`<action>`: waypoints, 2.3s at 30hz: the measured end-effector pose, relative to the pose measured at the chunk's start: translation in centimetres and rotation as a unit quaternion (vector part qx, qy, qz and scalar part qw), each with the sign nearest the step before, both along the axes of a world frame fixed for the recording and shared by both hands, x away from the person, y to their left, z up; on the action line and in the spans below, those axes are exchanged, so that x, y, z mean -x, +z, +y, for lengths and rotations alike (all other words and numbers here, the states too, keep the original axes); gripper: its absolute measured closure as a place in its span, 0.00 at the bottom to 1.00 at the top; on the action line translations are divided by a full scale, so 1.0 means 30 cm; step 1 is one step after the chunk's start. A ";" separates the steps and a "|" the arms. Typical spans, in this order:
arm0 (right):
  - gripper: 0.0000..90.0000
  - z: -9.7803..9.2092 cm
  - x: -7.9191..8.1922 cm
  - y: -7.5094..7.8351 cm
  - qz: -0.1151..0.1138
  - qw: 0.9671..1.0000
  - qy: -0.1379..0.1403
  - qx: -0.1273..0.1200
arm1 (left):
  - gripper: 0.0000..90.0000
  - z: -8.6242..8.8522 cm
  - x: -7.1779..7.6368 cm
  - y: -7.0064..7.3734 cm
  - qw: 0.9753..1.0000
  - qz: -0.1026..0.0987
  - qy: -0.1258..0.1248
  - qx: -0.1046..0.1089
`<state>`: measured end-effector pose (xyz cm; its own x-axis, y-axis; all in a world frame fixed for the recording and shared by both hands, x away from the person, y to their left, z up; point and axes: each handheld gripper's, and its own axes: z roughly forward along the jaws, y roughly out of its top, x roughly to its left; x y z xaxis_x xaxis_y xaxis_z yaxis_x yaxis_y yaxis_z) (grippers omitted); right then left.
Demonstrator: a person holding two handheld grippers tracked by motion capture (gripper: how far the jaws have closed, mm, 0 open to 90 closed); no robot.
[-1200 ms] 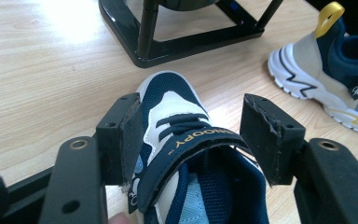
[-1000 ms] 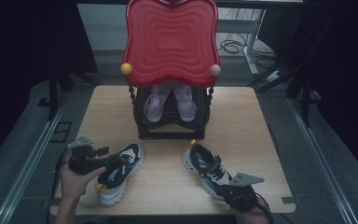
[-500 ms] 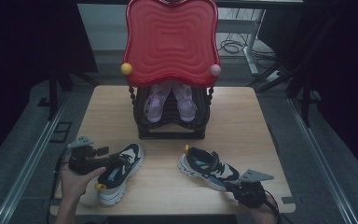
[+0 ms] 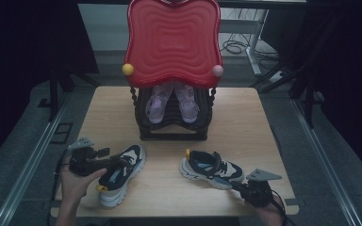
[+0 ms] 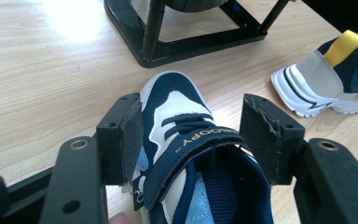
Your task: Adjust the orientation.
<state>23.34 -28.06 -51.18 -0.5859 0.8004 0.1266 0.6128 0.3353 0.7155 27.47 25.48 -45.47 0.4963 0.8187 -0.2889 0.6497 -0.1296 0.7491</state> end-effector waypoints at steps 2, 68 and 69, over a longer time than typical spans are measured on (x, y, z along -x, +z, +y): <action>1.00 -0.007 -0.005 -0.001 0.001 1.000 -0.004 0.000 | 0.44 0.000 0.000 0.000 1.000 0.000 -0.001 -0.001; 0.99 -0.057 -0.284 0.002 0.013 0.999 -0.046 -0.008 | 0.44 0.006 -0.001 -0.007 1.000 0.004 0.003 -0.005; 0.99 -0.055 -0.291 0.002 0.013 0.999 -0.047 -0.009 | 0.44 0.006 -0.001 -0.007 1.000 0.004 0.004 -0.005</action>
<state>32.08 -29.72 -51.13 -0.5053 0.8487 0.1563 0.6590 0.2626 0.7048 27.49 25.67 -45.69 0.4881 0.8252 -0.2844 0.6569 -0.1328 0.7422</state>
